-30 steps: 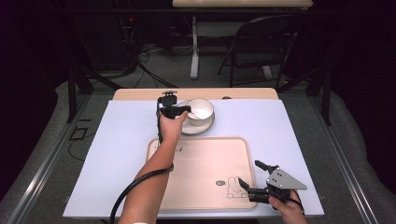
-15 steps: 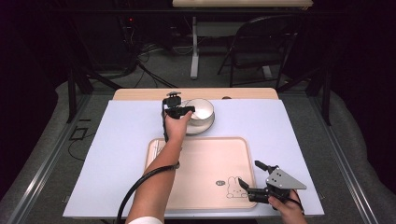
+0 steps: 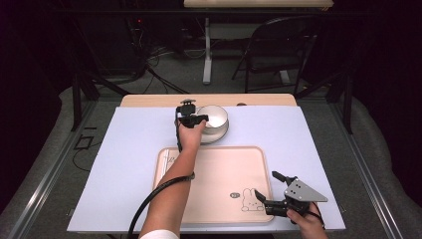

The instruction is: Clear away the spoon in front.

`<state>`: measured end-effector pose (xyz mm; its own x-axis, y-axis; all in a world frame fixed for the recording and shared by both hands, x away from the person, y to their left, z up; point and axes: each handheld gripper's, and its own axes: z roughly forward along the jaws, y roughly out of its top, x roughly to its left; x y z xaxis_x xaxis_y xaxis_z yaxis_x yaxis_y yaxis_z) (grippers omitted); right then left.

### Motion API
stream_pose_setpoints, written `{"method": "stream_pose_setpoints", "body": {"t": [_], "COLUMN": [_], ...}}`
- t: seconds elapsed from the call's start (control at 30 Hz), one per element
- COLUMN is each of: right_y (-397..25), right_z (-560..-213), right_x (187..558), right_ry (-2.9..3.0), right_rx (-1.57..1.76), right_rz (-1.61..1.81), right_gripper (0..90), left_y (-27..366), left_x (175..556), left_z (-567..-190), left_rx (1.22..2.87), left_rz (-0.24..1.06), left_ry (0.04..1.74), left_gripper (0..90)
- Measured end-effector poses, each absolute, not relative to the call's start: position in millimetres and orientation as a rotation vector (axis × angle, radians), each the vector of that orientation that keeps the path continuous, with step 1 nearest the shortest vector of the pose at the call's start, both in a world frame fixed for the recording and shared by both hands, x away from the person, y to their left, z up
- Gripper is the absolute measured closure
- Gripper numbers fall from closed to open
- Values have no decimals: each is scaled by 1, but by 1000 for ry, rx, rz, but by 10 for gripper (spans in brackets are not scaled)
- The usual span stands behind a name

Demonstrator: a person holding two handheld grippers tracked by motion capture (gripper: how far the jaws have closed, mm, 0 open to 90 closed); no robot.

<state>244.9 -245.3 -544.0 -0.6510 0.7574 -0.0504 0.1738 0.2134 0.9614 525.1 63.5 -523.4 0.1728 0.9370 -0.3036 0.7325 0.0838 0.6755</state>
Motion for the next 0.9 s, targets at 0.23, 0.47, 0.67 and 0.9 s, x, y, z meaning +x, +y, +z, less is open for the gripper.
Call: {"method": "stream_pose_setpoints", "body": {"t": [0.23, 0.47, 0.67, 0.9], "right_y": [-245, -245, -246, -246], "right_z": [-544, -544, -544, -544], "right_x": [245, 245, 245, 245], "right_ry": [1972, 1972, 1971, 1968], "right_rx": [852, 852, 857, 855], "right_rz": [1454, 1456, 1457, 1460], "right_gripper": [140, 140, 140, 140], "left_y": [62, 64, 67, 72], "left_x": [525, 525, 525, 525], "left_z": [-524, -522, -520, -512], "left_rx": [1688, 1664, 1657, 1638], "left_rz": [330, 329, 333, 358], "left_ry": [1591, 1619, 1626, 1618], "left_gripper": [539, 615, 644, 730]}}
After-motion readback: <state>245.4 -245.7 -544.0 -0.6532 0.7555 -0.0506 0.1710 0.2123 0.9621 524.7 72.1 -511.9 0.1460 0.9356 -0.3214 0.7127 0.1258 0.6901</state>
